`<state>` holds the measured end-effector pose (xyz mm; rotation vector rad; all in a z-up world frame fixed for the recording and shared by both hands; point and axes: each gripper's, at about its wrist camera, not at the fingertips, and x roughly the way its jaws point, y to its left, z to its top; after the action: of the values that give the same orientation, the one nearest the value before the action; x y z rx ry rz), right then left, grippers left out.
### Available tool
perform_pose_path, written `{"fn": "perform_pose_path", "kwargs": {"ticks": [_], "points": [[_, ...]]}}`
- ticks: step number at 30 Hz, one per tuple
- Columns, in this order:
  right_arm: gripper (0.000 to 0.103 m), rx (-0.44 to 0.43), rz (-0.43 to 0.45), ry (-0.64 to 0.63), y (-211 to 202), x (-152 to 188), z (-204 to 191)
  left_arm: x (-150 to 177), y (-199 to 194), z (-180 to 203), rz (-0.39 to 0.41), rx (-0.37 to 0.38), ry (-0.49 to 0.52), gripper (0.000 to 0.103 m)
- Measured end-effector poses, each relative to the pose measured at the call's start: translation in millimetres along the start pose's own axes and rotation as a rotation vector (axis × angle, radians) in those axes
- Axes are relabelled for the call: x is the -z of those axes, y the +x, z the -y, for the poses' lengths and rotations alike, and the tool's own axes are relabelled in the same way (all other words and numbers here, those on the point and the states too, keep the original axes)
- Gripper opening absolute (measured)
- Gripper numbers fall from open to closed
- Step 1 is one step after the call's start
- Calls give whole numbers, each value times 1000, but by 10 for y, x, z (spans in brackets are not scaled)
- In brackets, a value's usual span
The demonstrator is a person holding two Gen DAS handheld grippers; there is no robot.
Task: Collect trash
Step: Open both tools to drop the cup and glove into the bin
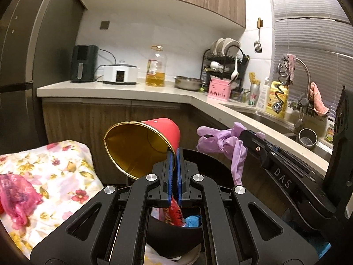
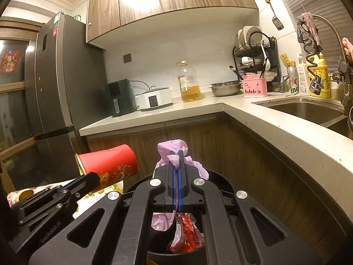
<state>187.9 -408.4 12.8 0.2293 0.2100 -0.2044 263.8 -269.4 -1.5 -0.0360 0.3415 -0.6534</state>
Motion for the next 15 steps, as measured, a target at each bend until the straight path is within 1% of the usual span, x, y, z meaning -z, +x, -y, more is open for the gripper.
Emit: {"fn": "perform_pose_path", "kwargs": {"ticks": [7, 15], "points": [[3, -3, -15, 10, 81, 41, 45, 39, 173, 9, -25, 21, 0, 3], [3, -11, -37, 13, 168, 52, 67, 101, 317, -11, -65, 23, -10, 3]]}}
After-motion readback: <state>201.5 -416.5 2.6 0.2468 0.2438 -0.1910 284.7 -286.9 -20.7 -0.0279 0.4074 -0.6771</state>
